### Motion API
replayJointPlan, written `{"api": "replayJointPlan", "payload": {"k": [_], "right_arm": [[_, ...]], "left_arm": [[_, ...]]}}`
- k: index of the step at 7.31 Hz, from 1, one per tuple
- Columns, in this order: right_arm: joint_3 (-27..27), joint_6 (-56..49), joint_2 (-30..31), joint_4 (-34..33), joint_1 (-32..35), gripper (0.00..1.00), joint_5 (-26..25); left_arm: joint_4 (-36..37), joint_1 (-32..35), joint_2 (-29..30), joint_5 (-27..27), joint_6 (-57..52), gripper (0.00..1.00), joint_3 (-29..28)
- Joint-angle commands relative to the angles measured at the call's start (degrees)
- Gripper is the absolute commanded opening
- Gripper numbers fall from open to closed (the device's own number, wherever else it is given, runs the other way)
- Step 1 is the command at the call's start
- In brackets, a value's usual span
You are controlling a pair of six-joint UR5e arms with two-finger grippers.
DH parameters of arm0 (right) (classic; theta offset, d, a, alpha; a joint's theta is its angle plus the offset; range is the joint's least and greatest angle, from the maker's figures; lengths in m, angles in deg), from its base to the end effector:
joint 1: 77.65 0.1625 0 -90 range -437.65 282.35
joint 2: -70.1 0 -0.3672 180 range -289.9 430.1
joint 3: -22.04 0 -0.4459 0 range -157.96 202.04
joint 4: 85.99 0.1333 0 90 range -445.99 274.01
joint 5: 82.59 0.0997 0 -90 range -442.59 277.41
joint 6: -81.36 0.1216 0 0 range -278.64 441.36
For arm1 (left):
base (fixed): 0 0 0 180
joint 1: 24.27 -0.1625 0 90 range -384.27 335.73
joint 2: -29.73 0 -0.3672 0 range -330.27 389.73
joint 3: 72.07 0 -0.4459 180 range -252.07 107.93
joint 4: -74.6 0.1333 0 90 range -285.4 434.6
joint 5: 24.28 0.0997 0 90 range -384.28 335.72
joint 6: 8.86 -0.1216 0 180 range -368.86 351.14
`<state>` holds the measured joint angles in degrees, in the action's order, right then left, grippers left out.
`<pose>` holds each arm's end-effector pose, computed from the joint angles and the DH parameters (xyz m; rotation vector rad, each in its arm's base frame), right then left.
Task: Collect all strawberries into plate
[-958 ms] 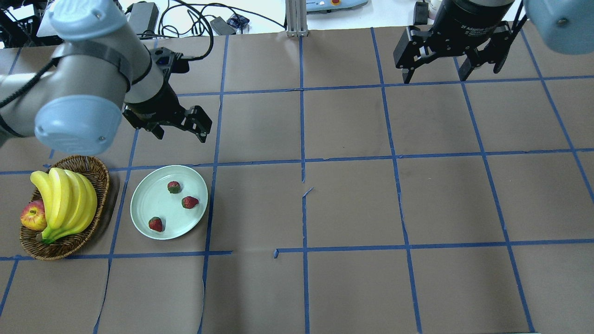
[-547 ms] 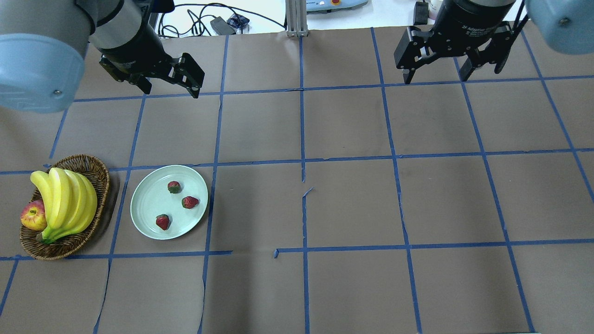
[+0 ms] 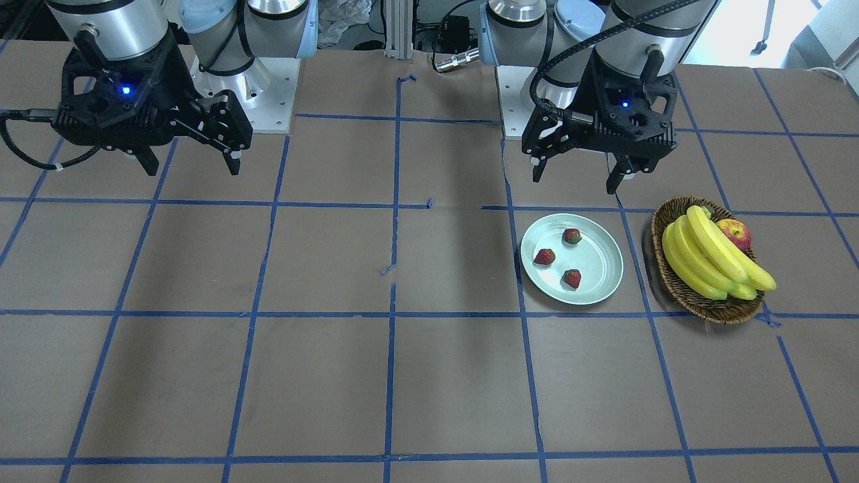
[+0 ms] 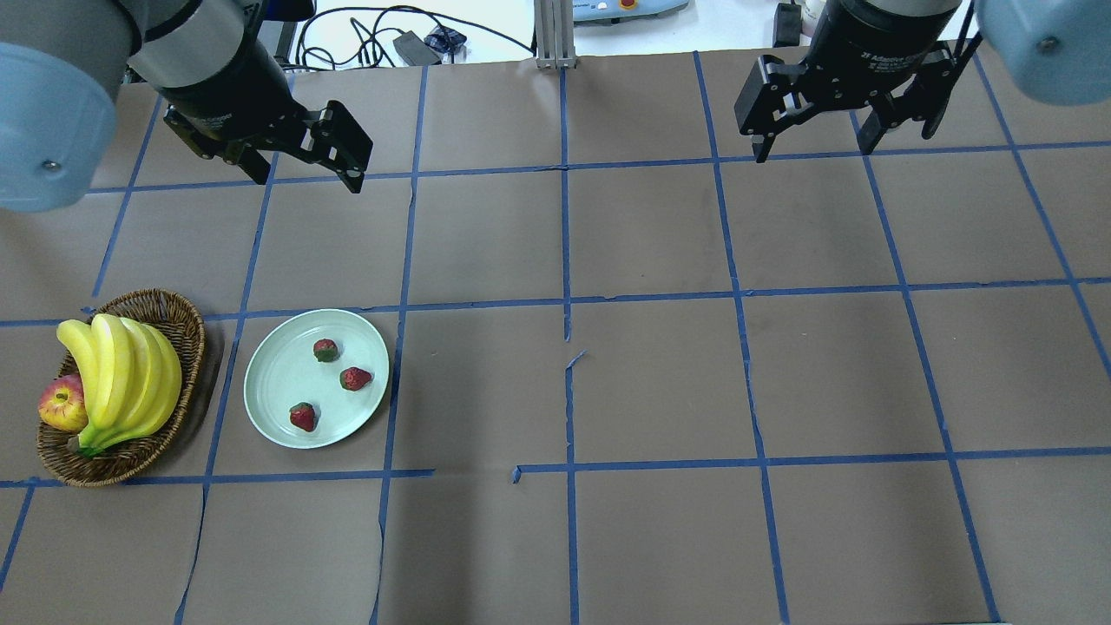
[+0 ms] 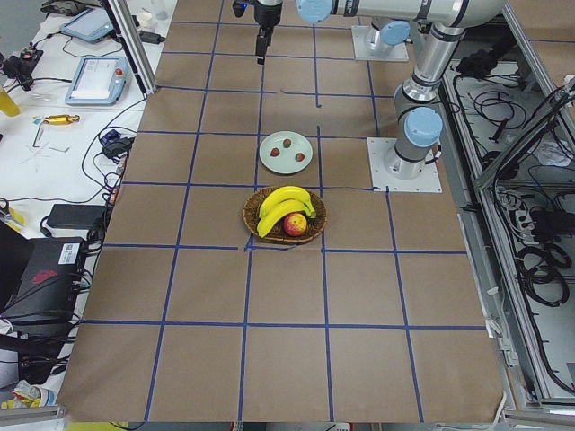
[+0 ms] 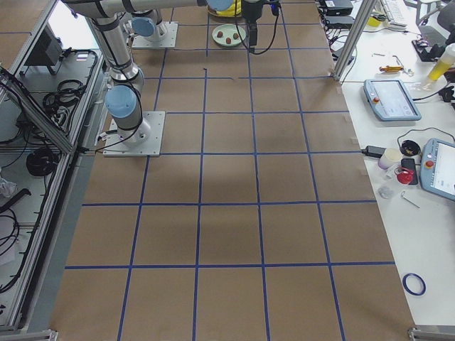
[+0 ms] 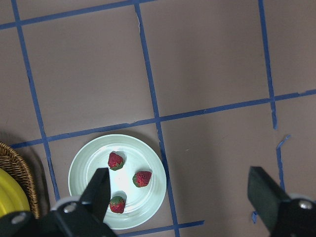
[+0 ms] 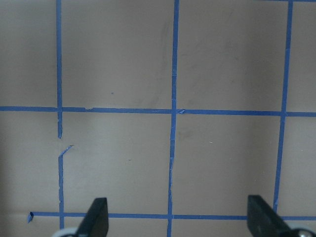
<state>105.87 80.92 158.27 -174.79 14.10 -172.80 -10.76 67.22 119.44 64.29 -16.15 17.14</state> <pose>0.1500 -0.5582 0.4473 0.0598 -3.1368 0.0861 -0.1507 -0.5515 0.4271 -0.2406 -3.1085 0.1575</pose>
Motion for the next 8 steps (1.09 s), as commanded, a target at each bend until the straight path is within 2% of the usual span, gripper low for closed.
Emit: {"api": "replayJointPlan", "payload": {"k": [1,8], "right_arm": [[-0.1,-0.2,0.2,0.1,0.1,1.00,0.3],[0.0,-0.1,0.2,1.7,0.1,1.00,0.5]], "left_arm": [[-2.0,0.0,-0.4,0.0,2.4,1.00,0.4],[-2.1,-0.1,-0.9,-0.1,7.5,1.00,0.0]]}}
